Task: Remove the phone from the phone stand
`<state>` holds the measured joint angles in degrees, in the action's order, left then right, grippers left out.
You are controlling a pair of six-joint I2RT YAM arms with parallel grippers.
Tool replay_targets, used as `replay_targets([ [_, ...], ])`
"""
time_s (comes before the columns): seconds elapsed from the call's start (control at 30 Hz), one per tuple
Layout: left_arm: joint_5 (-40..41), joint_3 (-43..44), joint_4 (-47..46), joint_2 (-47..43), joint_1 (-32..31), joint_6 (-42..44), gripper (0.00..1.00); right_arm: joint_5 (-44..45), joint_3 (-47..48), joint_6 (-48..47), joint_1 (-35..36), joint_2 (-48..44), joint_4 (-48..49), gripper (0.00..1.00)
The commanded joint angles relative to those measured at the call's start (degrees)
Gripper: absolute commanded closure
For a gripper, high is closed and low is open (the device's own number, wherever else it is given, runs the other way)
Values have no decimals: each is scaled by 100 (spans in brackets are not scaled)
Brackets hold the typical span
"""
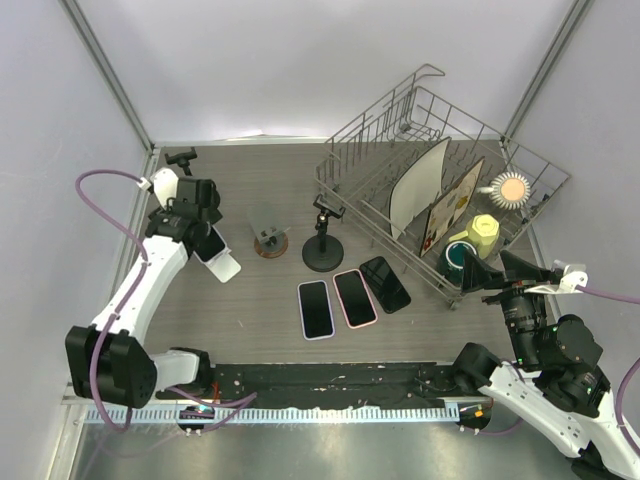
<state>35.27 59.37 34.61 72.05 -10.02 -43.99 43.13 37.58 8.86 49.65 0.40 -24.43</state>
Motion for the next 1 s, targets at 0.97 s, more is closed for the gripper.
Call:
replay_targets([
  [0.97, -2455, -989, 644, 494, -3357, -575, 68, 28, -14, -95, -8, 171, 201, 6],
])
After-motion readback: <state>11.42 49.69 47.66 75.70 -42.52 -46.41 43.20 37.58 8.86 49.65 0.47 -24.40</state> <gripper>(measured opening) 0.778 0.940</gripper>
